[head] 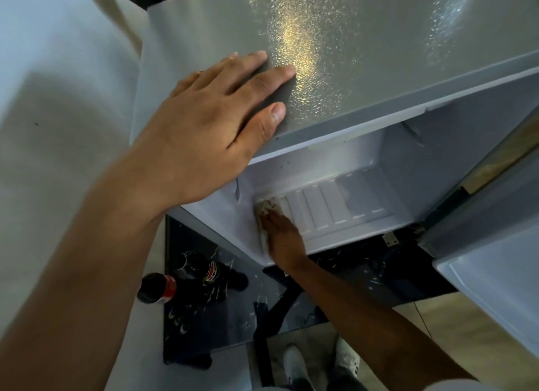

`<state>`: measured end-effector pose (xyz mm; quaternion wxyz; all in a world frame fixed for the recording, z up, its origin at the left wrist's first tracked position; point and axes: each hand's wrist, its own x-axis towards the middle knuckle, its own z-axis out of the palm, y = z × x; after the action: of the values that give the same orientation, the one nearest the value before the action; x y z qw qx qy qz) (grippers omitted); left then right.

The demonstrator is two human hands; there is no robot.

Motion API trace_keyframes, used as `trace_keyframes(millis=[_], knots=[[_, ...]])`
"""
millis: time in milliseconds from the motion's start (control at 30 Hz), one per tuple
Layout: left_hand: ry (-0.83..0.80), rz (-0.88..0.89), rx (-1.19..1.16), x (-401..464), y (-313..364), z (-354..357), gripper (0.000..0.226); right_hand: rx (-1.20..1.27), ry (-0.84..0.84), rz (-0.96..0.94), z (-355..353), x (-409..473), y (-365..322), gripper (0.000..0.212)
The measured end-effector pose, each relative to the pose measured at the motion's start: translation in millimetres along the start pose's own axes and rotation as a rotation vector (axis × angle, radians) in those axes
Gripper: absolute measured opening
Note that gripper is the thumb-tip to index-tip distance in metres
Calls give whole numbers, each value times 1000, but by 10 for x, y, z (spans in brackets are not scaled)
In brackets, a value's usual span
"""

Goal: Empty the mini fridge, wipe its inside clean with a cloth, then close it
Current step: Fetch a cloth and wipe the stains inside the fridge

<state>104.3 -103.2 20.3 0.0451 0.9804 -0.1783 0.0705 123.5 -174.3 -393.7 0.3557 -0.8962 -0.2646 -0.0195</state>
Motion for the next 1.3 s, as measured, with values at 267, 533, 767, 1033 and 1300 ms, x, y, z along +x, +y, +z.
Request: trace_keyframes(millis=[267,533,767,1033,1300], knots=[[14,15,2,10,-5,6,58,-147,152,-69,-322,-594,370,47],[12,4,14,-1,-10,5,57,-131,40,171,-77,407,400,53],[-13,6,14,-5,22,-5,57,-146,-64,136,139,346,59,56],[26,21,6,-7,-27,20,57,-143,-111,-19,-119,-233,49,63],[-27,90,115,-346,-164,-109,59,-278,-184,46,-179,126,109,56]])
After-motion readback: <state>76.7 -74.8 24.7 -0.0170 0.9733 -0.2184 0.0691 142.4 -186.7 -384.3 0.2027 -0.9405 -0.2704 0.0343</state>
